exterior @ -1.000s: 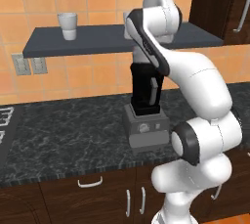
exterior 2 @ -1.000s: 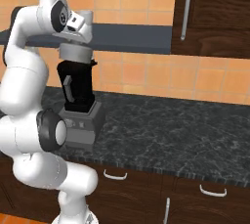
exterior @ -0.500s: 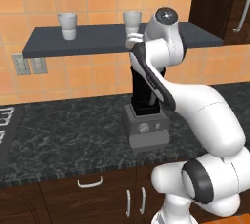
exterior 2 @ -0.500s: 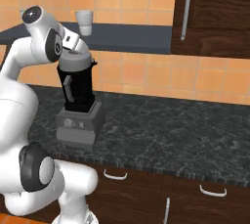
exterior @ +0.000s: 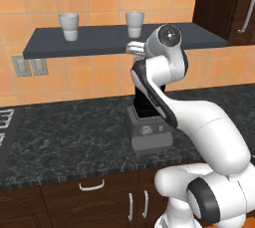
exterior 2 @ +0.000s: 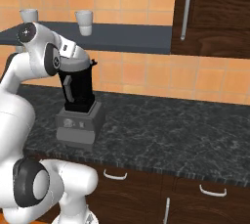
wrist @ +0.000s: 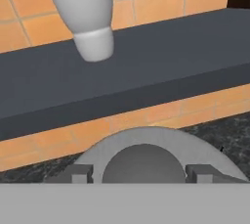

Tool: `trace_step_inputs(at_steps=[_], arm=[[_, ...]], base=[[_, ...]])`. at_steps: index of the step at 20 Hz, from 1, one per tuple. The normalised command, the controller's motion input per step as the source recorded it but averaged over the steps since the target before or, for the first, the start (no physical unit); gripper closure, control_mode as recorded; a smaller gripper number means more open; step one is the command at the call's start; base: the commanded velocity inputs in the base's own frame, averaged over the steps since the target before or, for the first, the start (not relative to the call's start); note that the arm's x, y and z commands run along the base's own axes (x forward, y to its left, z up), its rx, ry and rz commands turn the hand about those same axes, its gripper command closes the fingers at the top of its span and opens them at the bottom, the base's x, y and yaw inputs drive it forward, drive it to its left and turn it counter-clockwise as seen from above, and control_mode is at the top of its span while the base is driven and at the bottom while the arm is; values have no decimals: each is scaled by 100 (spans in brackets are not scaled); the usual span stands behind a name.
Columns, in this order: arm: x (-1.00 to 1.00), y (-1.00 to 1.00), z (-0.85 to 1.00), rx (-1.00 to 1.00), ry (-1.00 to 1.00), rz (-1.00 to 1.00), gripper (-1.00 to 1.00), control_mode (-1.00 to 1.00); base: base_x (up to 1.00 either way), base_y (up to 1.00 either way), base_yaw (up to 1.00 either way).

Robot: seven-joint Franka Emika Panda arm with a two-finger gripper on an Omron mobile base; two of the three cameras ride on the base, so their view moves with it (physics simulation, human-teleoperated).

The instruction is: Close the lid blender by securely placing the lid on top.

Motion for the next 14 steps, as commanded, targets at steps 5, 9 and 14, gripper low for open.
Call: trace_step_inputs(at_steps=[5,9,14], arm=[[-2,39,45,-7,11,-2,-100,-100],[-52,4,28,0,-1,-7,-100,-100],[-100,40,-4,0,-14,-4,-100,-100]], base=[[0,0,0],[0,0,0],[0,0,0]])
